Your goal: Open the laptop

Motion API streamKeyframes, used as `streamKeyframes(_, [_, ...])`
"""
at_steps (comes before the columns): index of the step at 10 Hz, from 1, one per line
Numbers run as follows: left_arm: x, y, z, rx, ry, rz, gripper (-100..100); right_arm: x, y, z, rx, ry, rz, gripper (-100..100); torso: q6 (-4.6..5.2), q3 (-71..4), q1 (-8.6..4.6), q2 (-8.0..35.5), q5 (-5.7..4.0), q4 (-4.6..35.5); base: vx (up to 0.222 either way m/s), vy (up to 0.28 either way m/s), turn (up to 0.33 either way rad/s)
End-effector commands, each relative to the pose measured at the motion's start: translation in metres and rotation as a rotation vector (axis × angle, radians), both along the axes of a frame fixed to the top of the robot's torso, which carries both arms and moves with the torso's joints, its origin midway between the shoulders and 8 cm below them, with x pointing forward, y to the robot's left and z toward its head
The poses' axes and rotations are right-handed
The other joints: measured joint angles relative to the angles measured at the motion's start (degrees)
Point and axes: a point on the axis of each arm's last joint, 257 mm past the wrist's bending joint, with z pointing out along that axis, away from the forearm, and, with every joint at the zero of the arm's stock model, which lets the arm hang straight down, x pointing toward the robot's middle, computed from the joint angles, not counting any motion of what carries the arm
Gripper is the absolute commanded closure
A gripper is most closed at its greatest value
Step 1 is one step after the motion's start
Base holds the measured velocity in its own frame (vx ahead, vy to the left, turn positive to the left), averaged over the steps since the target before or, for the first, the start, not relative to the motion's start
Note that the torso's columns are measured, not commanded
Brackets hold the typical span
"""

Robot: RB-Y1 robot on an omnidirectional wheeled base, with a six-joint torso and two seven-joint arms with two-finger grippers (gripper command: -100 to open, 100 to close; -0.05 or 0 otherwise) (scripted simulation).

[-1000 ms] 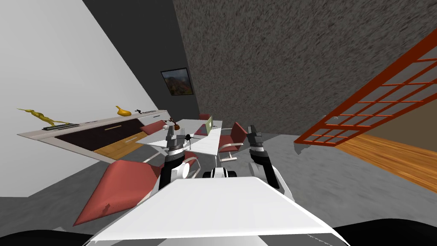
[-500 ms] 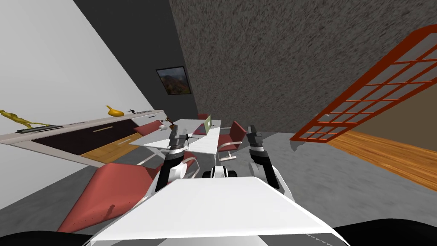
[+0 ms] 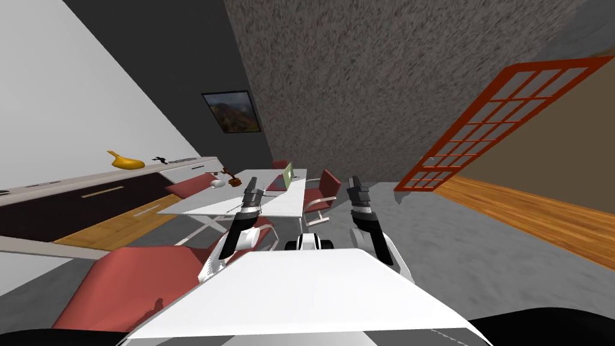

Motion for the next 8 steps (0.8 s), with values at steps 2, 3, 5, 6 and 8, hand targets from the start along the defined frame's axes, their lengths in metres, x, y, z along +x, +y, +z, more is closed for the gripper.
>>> streamKeyframes(2, [0.027, 0.02, -0.025, 0.036, 0.092, 0.049, -100, 0.0, 0.0, 0.0, 0.0, 0.0, 0.0, 0, 0.01, -0.01, -0.04, -0.02, -0.01, -0.01, -0.019, 0.016, -0.193])
streamKeyframes(3, [0.034, 0.027, -0.033, 0.042, 0.119, 0.066, -100, 0.0, 0.0, 0.0, 0.0, 0.0, 0.0, 0, 0.0, -0.01, -0.02, -0.01, -0.01, 0.0, -0.02, 0.016, -0.21])
streamKeyframes(5, [0.048, 0.043, -0.048, 0.054, 0.173, 0.102, -100, 0.0, 0.0, 0.0, 0.0, 0.0, 0.0, 0, 0.0, 0.01, 0.01, 0.01, 0.0, 0.0, -0.023, 0.023, -0.201])
streamKeyframes(6, [0.054, 0.052, -0.055, 0.058, 0.201, 0.121, -100, 0.0, 0.0, 0.0, 0.0, 0.0, 0.0, 0, 0.01, -0.01, 0.01, -0.02, 0.0, 0.0, -0.022, 0.021, -0.206])
streamKeyframes(8, [0.067, 0.07, -0.071, 0.067, 0.258, 0.162, -100, 0.0, 0.0, 0.0, 0.0, 0.0, 0.0, 0, 0.01, 0.0, -0.03, 0.0, -0.01, 0.0, -0.025, 0.017, -0.232])
